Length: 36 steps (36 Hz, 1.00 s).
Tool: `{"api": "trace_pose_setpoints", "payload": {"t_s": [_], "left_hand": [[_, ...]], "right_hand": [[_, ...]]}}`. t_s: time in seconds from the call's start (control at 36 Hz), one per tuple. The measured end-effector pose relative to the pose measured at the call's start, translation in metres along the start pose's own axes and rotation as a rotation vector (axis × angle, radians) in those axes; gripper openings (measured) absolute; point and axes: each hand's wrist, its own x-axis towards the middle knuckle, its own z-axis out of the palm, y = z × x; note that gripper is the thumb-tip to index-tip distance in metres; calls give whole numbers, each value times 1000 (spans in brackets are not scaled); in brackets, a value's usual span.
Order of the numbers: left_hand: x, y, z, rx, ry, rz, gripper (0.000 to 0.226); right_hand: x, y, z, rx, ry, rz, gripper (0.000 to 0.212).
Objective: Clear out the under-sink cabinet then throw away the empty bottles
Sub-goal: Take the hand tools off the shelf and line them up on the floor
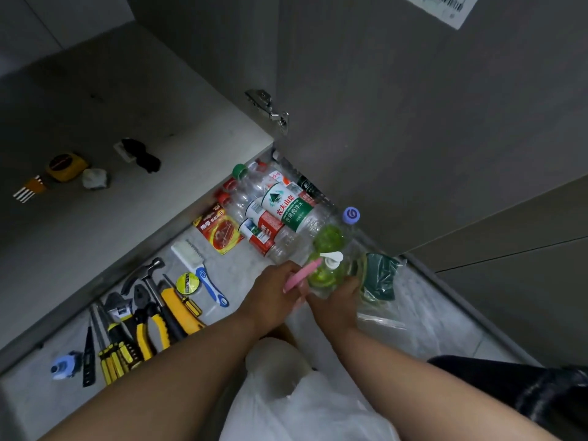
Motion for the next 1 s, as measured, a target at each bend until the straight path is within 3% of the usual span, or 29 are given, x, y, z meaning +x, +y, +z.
{"api": "trace_pose_setpoints", "payload": {"t_s": [0.11, 0.33, 0.53, 0.64, 0.75, 0.86, 0.94, 1.0], "left_hand": [[6, 1, 4, -22, 97, 26, 21], [10, -3, 13, -30, 91, 71, 24], [27, 10, 23, -19, 109, 99, 18], [37, 20, 29, -37, 99, 73, 21], [40, 24, 30, -85, 64, 74, 24], [28, 16, 26, -160, 59, 67, 30], [21, 10, 25, -197, 52, -43, 34], [20, 8, 23, -210, -2, -161, 42]], "right_hand": [[22, -9, -4, -42, 33, -91, 85], [31, -1, -23, -150, 36, -202, 68], [41, 1, -33, -203, 76, -130, 68], [42, -3, -35, -174, 104, -105, 57], [31, -1, -40, -150, 142, -71, 63], [18, 15, -60, -192, 300, -150, 39], [28, 30, -78, -83, 514, 48, 42], [44, 38, -88, -14, 517, 302, 58]]}}
